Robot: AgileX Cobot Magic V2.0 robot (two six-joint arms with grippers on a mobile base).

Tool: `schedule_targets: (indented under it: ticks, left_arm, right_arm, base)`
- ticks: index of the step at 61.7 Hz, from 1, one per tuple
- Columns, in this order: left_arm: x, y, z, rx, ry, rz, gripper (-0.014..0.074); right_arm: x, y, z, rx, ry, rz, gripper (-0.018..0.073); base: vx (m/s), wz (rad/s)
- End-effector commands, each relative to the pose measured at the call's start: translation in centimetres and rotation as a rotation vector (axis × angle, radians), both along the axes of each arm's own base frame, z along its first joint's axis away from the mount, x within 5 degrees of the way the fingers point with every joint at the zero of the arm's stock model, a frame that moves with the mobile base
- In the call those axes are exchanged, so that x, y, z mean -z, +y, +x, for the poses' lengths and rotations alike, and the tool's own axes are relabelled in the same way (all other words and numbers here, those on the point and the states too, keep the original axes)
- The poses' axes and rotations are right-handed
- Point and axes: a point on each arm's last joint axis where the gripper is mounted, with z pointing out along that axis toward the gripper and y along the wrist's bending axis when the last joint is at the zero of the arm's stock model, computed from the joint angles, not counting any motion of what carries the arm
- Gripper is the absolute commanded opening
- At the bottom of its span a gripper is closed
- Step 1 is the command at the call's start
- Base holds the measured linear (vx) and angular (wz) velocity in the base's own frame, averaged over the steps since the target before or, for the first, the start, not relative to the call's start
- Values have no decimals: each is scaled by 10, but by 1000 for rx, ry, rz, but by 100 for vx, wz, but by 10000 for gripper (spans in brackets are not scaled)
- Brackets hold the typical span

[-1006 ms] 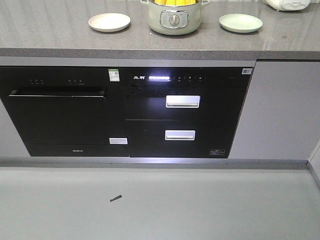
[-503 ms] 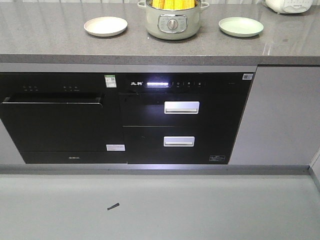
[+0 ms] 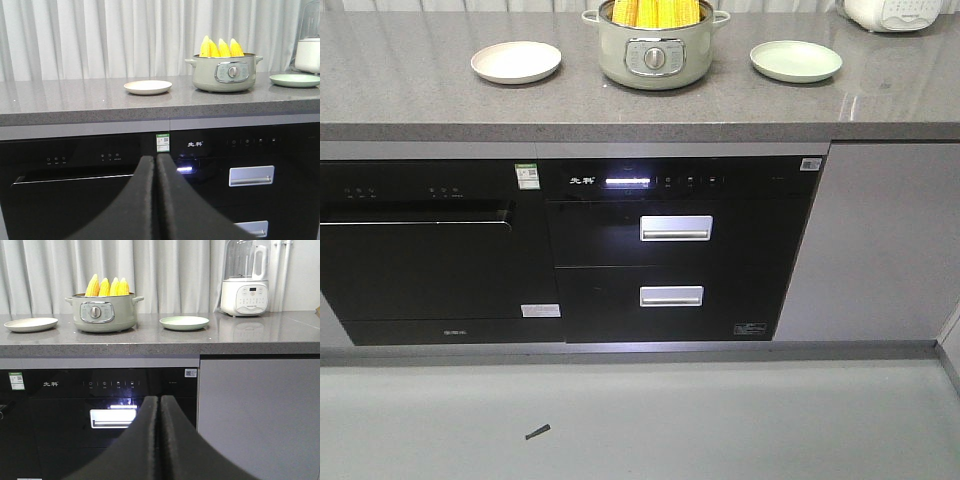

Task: Distribute corn equally
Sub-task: 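Approach and stop in front of the pot and plates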

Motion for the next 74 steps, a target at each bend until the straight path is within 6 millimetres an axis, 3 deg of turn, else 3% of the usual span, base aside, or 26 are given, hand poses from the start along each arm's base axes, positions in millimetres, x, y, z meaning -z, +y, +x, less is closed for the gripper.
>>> schedule_targets:
  ticks: [1, 74]
  left_arm:
    - [-3, -1, -1, 7, -78, -14, -6]
    - [-3, -1, -1, 7, -78, -14, -6]
  right_arm:
    - [-4, -1, 0, 15, -68, -17, -3]
    - [-4, -1, 0, 15, -68, -17, -3]
  base:
    - [10, -3]
    - [10, -3]
